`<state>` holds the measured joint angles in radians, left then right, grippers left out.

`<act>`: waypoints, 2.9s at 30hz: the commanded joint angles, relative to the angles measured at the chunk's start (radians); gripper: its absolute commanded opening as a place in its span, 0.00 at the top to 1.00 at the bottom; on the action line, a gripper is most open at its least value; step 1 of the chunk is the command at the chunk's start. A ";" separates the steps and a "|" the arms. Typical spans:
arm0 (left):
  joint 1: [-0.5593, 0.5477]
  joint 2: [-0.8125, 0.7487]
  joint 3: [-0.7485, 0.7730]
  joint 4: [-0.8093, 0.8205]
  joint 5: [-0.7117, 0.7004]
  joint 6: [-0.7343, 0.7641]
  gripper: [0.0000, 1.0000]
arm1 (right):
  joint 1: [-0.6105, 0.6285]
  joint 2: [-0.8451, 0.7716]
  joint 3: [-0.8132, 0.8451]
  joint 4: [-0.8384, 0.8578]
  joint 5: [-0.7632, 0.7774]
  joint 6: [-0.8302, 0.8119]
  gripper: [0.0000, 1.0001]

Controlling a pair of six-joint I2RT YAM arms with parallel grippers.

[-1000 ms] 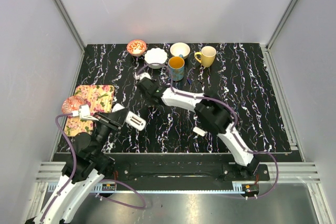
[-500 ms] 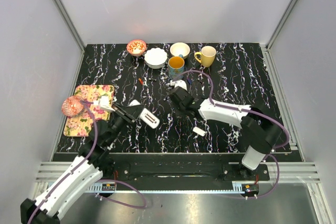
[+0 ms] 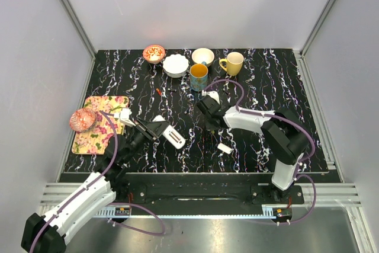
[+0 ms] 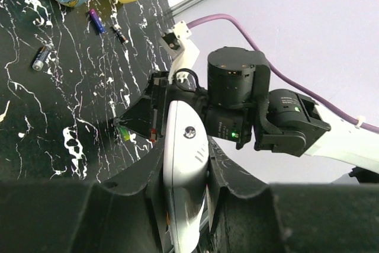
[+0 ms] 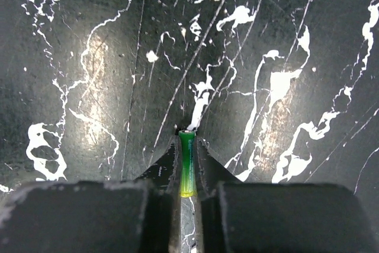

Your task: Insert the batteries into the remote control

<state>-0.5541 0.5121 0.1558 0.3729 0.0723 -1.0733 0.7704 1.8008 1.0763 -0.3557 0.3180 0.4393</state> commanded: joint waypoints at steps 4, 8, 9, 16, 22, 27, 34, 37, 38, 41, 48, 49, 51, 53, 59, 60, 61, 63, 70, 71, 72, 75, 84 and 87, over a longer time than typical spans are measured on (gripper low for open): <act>0.003 -0.024 -0.001 0.080 0.029 0.007 1.00 | -0.006 0.061 0.068 -0.086 -0.025 -0.024 0.67; 0.002 -0.026 -0.004 0.081 0.029 0.009 1.00 | -0.006 0.060 0.079 -0.110 -0.019 -0.024 0.55; 0.003 -0.026 -0.004 0.081 0.030 0.009 1.00 | -0.006 0.060 0.086 -0.117 -0.020 -0.030 0.54; 0.002 -0.024 -0.013 0.098 0.050 0.006 1.00 | -0.014 0.078 0.152 -0.198 -0.046 -0.069 0.59; 0.003 -0.027 -0.012 0.101 0.060 0.015 1.00 | -0.028 0.083 0.186 -0.253 -0.059 -0.106 0.64; 0.003 -0.038 -0.015 0.100 0.066 0.016 1.00 | -0.042 0.100 0.205 -0.275 -0.125 -0.120 0.65; 0.002 -0.040 -0.018 0.104 0.067 0.016 1.00 | -0.052 0.124 0.243 -0.296 -0.163 -0.143 0.62; 0.002 -0.035 -0.018 0.107 0.072 0.018 1.00 | -0.059 0.143 0.275 -0.310 -0.174 -0.151 0.62; 0.003 -0.035 -0.018 0.109 0.070 0.018 1.00 | -0.062 0.147 0.290 -0.315 -0.181 -0.151 0.61; 0.003 -0.034 -0.016 0.109 0.072 0.019 1.00 | -0.074 0.160 0.312 -0.322 -0.197 -0.157 0.61; 0.002 -0.030 -0.013 0.104 0.075 0.029 1.00 | -0.100 0.172 0.313 -0.328 -0.217 -0.174 0.63; 0.002 -0.027 -0.012 0.104 0.076 0.029 1.00 | -0.102 0.173 0.313 -0.327 -0.220 -0.175 0.63; 0.002 -0.024 -0.012 0.109 0.077 0.030 1.00 | -0.105 0.177 0.315 -0.328 -0.223 -0.177 0.63; 0.002 -0.018 -0.010 0.113 0.081 0.030 1.00 | -0.103 0.178 0.318 -0.327 -0.232 -0.177 0.64; 0.002 -0.011 -0.006 0.112 0.086 0.035 1.00 | -0.103 0.187 0.320 -0.327 -0.241 -0.183 0.68; 0.002 -0.009 -0.004 0.112 0.086 0.036 1.00 | -0.103 0.189 0.320 -0.327 -0.244 -0.183 0.70; 0.003 -0.007 -0.001 0.112 0.089 0.036 1.00 | -0.103 0.192 0.321 -0.328 -0.244 -0.182 0.74; 0.003 -0.001 0.001 0.112 0.090 0.038 1.00 | -0.103 0.193 0.323 -0.328 -0.250 -0.185 0.81; 0.003 0.058 0.016 0.141 0.107 0.024 1.00 | -0.103 0.093 0.259 -0.292 -0.186 -0.125 1.00; 0.003 0.075 0.019 0.153 0.112 0.013 1.00 | -0.103 0.051 0.240 -0.279 -0.159 -0.111 1.00; 0.003 0.116 0.022 0.168 0.122 0.007 1.00 | -0.105 0.008 0.217 -0.267 -0.146 -0.085 1.00; 0.003 0.211 0.039 0.253 0.142 -0.020 1.00 | -0.100 -0.203 0.117 -0.204 -0.154 -0.060 1.00; -0.009 0.506 0.160 0.455 0.170 -0.092 1.00 | 0.048 -0.688 -0.044 -0.065 -0.174 -0.036 1.00; -0.023 0.625 0.198 0.552 0.214 -0.151 1.00 | 0.107 -0.744 -0.053 -0.036 -0.160 -0.021 1.00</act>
<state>-0.5598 1.0237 0.2714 0.6979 0.2161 -1.1419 0.8101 1.0737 1.0588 -0.4500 0.1314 0.3828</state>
